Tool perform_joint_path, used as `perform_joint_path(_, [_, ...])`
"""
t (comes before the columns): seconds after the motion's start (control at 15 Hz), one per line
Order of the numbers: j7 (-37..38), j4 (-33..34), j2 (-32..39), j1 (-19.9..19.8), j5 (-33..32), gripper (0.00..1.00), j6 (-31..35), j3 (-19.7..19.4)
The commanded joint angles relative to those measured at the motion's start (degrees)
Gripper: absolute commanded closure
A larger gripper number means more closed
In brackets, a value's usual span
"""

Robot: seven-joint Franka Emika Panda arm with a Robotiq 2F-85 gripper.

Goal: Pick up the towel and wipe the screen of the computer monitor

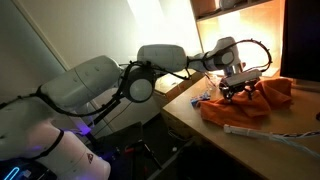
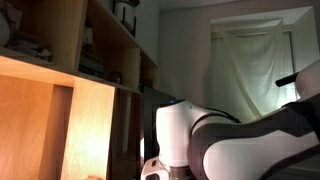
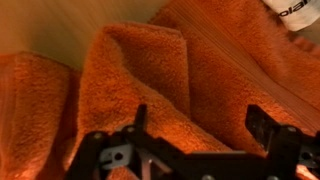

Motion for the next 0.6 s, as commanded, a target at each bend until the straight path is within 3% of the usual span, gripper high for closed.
perform_joint_path(0.0, [1.31, 2.15, -0.04, 1.55, -0.87, 0.00, -0.89, -1.96])
perform_joint_path(0.27, [0.36, 3.36, -0.18, 2.61, -1.61, 0.00, -0.78, -3.05])
perform_joint_path(0.53, [-2.18, 2.43, -0.22, 2.67, -2.72, 0.00, 4.10, -3.44])
